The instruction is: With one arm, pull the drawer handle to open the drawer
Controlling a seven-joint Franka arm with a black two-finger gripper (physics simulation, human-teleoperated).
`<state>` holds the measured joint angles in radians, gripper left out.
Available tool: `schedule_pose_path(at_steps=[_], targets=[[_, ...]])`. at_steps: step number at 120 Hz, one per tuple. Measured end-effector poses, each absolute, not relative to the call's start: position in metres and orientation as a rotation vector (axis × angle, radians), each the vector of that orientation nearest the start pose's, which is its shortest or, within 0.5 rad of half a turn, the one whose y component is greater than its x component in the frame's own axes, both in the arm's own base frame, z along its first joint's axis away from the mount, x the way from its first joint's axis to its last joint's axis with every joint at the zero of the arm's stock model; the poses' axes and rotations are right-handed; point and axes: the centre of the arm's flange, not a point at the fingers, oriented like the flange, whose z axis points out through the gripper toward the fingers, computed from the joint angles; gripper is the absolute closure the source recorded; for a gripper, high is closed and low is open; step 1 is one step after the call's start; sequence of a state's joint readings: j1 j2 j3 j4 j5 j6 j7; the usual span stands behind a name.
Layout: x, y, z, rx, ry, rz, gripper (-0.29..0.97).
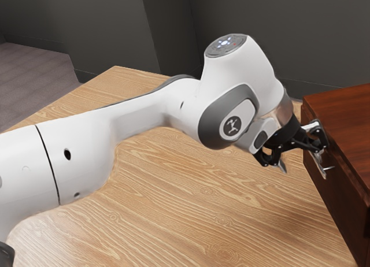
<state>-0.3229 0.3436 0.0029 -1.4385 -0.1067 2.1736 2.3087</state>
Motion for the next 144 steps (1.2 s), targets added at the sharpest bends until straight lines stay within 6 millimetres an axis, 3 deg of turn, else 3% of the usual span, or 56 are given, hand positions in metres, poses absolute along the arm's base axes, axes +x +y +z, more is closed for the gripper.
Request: schedule_pose_path(at_steps=[27, 44, 88, 109, 144], targets=[[0.633, -0.212, 0.548, -0.788, 2.736, -0.409, 0.2], [0.621, -0.203, 0.542, -0.796, 2.742, -0.387, 0.16], [0.594, -0.159, 0.535, -0.865, 2.73, -0.34, 0.13], [0.577, -0.135, 0.542, -0.903, 2.708, -0.339, 0.19], [0.553, -0.109, 0.544, -0.922, 2.701, -0.351, 0.16]])
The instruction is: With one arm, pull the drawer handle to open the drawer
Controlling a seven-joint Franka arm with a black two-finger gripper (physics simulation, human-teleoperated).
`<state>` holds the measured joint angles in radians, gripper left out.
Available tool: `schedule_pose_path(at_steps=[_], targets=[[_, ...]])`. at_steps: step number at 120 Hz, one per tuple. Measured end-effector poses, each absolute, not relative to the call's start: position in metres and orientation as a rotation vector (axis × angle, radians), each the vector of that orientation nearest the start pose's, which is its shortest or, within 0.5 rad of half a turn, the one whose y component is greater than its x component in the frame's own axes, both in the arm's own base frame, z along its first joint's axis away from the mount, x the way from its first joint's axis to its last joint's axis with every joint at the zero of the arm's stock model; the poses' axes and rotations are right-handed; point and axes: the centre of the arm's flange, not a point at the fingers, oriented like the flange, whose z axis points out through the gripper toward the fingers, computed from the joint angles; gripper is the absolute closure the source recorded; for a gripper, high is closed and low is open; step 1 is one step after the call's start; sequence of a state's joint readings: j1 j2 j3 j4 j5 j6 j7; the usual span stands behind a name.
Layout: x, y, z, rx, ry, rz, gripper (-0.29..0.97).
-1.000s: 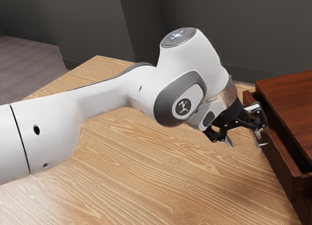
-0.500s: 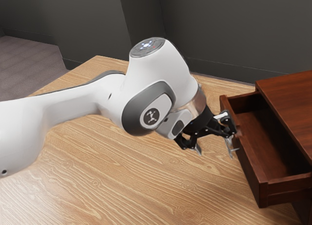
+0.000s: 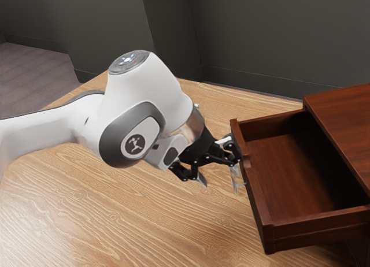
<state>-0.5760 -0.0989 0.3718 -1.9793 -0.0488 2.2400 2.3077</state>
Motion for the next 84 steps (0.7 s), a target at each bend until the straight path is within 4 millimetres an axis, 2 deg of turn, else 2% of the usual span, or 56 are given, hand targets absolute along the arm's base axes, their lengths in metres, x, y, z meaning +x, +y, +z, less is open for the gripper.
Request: schedule_pose_path(at_steps=[14, 24, 30, 36, 41, 44, 49, 57, 64, 68, 77, 84], targets=[[0.546, -0.1, 0.568, -0.915, 2.667, -0.413, 0.09], [0.528, -0.086, 0.612, -0.898, 2.609, -0.51, 0.06], [0.528, -0.075, 0.657, -0.909, 2.545, -0.549, 0.05], [0.534, -0.039, 0.713, -1.017, 2.452, -0.551, 0.04], [0.531, 0.001, 0.741, -1.155, 2.387, -0.537, 0.03], [0.527, 0.024, 0.751, -1.245, 2.352, -0.525, 0.03], [0.525, 0.055, 0.754, -1.399, 2.308, -0.489, 0.02], [0.522, 0.096, 0.744, -1.629, 2.242, -0.427, 0.02], [0.51, 0.121, 0.743, -1.792, 2.173, -0.384, 0.01], [0.505, 0.122, 0.743, -1.859, 2.14, -0.349, 0.01], [0.503, 0.107, 0.741, -1.951, 2.099, -0.266, 0.01], [0.503, 0.106, 0.735, -2.04, 2.053, -0.224, 0.01]])
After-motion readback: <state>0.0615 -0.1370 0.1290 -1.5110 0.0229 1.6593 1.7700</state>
